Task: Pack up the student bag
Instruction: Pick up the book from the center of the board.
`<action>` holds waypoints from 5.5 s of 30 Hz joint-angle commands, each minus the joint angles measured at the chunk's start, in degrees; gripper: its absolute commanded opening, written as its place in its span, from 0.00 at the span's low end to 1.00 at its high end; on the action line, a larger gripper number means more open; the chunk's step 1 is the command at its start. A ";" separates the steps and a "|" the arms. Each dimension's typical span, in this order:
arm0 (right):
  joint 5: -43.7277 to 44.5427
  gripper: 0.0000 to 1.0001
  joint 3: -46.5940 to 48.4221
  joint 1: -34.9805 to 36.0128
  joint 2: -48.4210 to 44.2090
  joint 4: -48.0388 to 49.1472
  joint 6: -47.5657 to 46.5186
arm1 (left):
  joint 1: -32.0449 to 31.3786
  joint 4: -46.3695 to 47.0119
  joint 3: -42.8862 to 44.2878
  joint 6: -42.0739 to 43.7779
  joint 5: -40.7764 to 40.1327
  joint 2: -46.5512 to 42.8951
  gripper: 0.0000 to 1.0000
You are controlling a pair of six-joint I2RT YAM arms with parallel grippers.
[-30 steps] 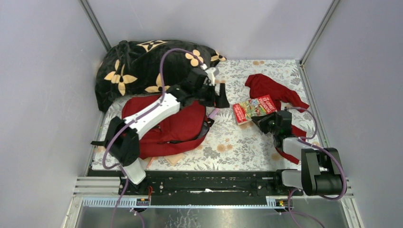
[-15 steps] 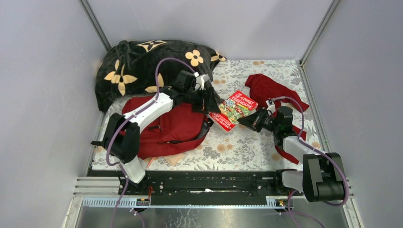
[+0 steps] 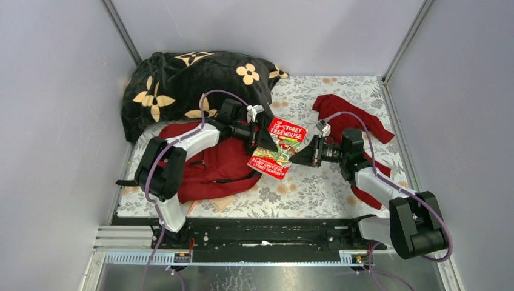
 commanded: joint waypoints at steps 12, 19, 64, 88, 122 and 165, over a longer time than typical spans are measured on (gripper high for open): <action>-8.00 0.00 8.85 2.07 0.45 -12.58 -12.86 | 1.73 9.41 0.27 -4.17 5.91 -2.55 0.56; 5.74 0.75 17.26 2.45 2.47 -32.43 -22.81 | 2.25 11.58 2.78 -10.73 0.41 -5.60 0.00; 39.60 0.26 13.36 17.40 25.42 57.28 32.41 | 2.87 24.72 -9.38 -27.34 -43.99 -30.42 0.00; -6.69 0.00 16.26 10.48 28.20 66.09 45.46 | 20.27 -4.83 5.43 -3.50 2.36 -24.79 0.95; 6.98 0.80 40.60 9.97 14.06 -33.61 -21.16 | 20.01 16.27 -5.66 -15.47 -2.78 -33.09 0.00; 14.74 0.00 25.29 6.62 14.16 -3.80 -0.20 | 17.16 -14.96 0.44 5.77 -48.12 -32.12 0.76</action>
